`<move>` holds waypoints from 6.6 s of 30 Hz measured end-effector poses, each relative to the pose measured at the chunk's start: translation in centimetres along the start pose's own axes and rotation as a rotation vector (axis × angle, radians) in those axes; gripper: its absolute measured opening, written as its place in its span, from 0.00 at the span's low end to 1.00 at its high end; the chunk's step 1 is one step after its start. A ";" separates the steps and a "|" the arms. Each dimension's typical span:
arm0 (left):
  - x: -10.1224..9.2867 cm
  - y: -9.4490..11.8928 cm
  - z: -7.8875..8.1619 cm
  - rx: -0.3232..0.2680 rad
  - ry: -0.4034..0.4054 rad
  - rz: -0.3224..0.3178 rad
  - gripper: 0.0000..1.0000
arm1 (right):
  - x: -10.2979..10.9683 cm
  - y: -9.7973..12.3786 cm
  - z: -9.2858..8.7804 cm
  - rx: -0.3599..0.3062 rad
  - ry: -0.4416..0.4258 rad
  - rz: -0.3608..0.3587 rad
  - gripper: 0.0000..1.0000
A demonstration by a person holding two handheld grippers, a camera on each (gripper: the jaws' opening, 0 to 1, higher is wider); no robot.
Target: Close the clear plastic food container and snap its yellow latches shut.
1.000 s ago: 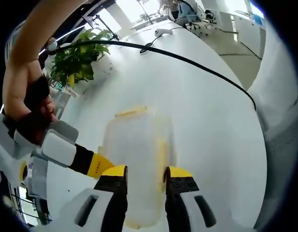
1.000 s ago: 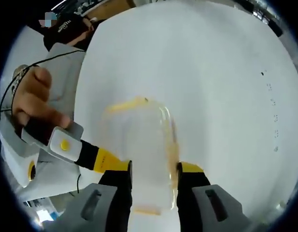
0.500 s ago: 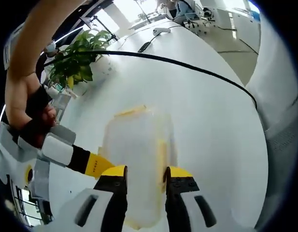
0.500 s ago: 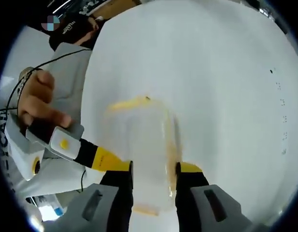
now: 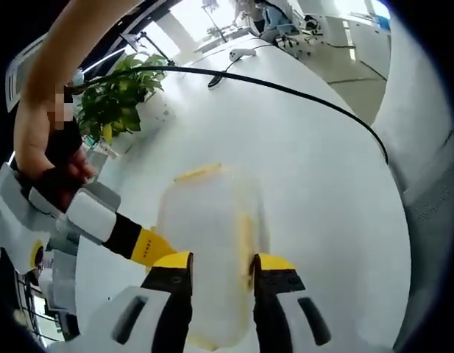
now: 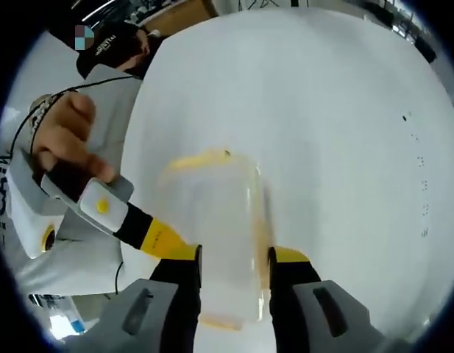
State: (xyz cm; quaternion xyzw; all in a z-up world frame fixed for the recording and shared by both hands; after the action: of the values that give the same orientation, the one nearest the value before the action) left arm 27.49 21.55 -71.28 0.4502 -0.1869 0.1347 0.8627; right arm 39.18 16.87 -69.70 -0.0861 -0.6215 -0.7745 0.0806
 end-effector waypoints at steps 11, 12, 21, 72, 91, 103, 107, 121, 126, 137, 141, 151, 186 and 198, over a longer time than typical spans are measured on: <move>-0.7 1.7 -1.8 0.015 -0.012 -0.064 0.50 | 1.4 1.9 -3.1 -0.123 0.014 -0.152 0.74; -0.4 2.1 -2.0 -0.001 0.017 -0.068 0.55 | 1.8 2.3 -3.7 -0.138 0.023 -0.165 0.72; 4.9 4.3 -3.1 -0.106 0.213 -0.030 0.85 | 5.3 2.4 -6.6 -0.155 0.141 -0.240 0.80; 5.2 0.7 -6.6 0.073 0.192 -0.272 0.72 | 4.9 -2.6 -7.3 -0.169 0.111 -0.258 0.76; 3.9 6.0 -13.1 0.082 0.194 -0.255 0.73 | 6.6 -4.9 0.7 -0.200 0.120 -0.262 0.76; 2.6 9.9 -17.4 0.088 0.206 -0.251 0.73 | 8.1 -6.5 6.0 -0.204 0.130 -0.259 0.76; 2.2 10.8 -18.3 0.080 0.210 -0.248 0.73 | 8.5 -6.8 7.2 -0.194 0.131 -0.259 0.76; 1.9 11.9 -19.8 0.058 0.195 -0.258 0.73 | 9.2 -7.4 8.8 -0.181 0.112 -0.263 0.76; 1.9 11.8 -19.9 0.044 0.187 -0.259 0.73 | 9.1 -7.3 8.8 -0.184 0.108 -0.261 0.76; 3.8 11.0 -20.6 0.030 0.186 -0.275 0.74 | 7.4 -7.0 9.2 -0.180 0.105 -0.262 0.76; 5.0 10.5 -20.9 0.026 0.190 -0.279 0.74 | 6.0 -6.6 9.2 -0.172 0.106 -0.261 0.76; 8.1 9.1 -21.6 0.038 0.183 -0.286 0.75 | 2.8 -5.9 9.3 -0.184 0.101 -0.262 0.76; 10.7 7.9 -21.9 0.015 0.207 -0.292 0.77 | -0.1 -6.0 9.0 -0.148 0.071 -0.270 0.83; 11.0 8.7 -22.2 -0.023 0.376 -0.221 0.87 | 0.8 -4.2 8.7 -0.234 -0.030 -0.351 0.99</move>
State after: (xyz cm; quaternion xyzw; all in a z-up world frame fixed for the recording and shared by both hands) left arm 38.27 45.46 -71.72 0.4251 0.0263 0.1188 0.8969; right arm 37.72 26.28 -71.62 0.0030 -0.5338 -0.8422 -0.0754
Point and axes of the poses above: the point that each gripper's makers call its tool centre point, and the gripper's own axes: y roughly backward along the fingers, x roughly to its left, z roughly out of its top, the point moved 9 cm from there along y, roughly backward along the fingers, and after that the axes turned 7 degrees about y, right-handed, at the moved point
